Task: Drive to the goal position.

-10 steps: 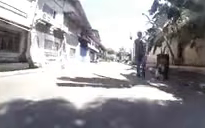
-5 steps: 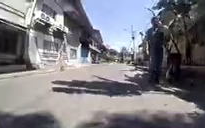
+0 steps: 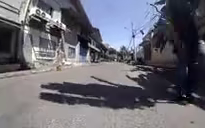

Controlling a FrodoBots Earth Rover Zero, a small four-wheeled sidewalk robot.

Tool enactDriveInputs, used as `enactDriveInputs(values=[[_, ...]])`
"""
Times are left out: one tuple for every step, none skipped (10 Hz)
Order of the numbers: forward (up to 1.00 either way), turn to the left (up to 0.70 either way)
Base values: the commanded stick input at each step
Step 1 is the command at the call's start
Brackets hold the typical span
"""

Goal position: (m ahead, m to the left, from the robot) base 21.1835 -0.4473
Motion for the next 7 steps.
enactDriveInputs(values=[[1.00, -0.33], [1.00, -0.20], [1.00, 0.00], [1.00, 0.00], [1.00, 0.00], [1.00, 0.00], [1.00, 0.00]])
